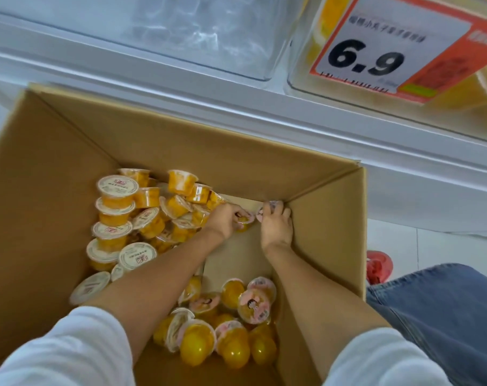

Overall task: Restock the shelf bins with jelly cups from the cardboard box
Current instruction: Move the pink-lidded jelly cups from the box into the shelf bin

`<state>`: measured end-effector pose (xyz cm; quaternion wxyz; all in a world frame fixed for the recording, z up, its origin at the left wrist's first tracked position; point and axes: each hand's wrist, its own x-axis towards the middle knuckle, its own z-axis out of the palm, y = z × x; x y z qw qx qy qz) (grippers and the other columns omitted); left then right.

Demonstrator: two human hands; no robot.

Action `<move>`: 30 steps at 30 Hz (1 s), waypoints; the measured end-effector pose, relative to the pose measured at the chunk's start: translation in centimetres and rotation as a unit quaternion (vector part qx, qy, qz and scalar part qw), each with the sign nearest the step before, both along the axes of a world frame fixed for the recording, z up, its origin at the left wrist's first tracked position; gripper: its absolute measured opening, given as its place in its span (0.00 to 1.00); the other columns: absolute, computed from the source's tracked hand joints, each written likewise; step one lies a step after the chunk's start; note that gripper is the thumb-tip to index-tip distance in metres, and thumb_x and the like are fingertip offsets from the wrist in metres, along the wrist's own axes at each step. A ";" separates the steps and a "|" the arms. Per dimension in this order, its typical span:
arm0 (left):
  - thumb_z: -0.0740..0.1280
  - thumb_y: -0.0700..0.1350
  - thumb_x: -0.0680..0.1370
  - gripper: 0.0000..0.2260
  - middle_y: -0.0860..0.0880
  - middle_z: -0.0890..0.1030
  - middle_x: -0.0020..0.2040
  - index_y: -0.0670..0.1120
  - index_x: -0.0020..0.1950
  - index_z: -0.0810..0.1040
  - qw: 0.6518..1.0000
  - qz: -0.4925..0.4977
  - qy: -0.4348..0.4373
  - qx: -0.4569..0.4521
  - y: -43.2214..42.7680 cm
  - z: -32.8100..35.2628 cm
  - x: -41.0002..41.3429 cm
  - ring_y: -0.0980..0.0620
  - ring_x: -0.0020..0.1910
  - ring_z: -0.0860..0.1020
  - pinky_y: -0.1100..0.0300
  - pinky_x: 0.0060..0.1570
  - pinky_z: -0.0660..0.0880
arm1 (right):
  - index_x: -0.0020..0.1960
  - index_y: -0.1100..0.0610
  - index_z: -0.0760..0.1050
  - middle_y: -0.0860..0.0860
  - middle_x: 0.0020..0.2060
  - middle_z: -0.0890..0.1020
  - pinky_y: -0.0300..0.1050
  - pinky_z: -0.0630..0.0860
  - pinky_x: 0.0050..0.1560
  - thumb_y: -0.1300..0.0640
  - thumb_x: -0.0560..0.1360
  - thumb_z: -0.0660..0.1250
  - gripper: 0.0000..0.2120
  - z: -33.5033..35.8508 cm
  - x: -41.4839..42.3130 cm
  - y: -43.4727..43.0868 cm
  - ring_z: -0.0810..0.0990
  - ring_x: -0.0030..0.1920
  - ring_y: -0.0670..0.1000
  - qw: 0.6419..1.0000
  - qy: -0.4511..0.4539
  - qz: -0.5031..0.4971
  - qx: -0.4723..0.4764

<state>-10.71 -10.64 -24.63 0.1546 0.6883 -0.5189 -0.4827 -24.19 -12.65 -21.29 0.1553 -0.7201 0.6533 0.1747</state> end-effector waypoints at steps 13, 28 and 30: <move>0.73 0.43 0.73 0.27 0.45 0.77 0.64 0.45 0.71 0.72 0.997 0.049 -0.064 -0.013 2.2 6.7 3.1 0.48 0.62 0.76 0.59 0.62 0.72 | 0.57 0.60 0.72 0.56 0.60 0.67 0.44 0.75 0.53 0.56 0.67 0.71 0.21 2.8 0.5 0.9 0.76 0.54 0.58 0.969 -0.200 -0.143 0.026; 0.75 0.52 0.66 0.28 0.51 0.74 0.58 0.52 0.65 0.75 0.947 0.067 -0.127 -0.288 4.1 29.7 1.9 0.52 0.55 0.77 0.62 0.58 0.71 | 0.62 0.48 0.74 0.45 0.58 0.72 0.41 0.73 0.57 0.47 0.67 0.69 0.23 25.6 -2.1 3.8 0.77 0.57 0.49 0.888 -0.385 0.033 -0.250; 0.75 0.53 0.67 0.27 0.51 0.73 0.56 0.50 0.64 0.76 0.938 0.061 -0.127 -0.318 3.6 32.6 1.1 0.52 0.54 0.77 0.61 0.57 0.72 | 0.61 0.46 0.73 0.43 0.58 0.71 0.47 0.76 0.57 0.46 0.67 0.68 0.22 28.5 -2.9 3.7 0.78 0.57 0.47 0.868 -0.408 0.035 -0.280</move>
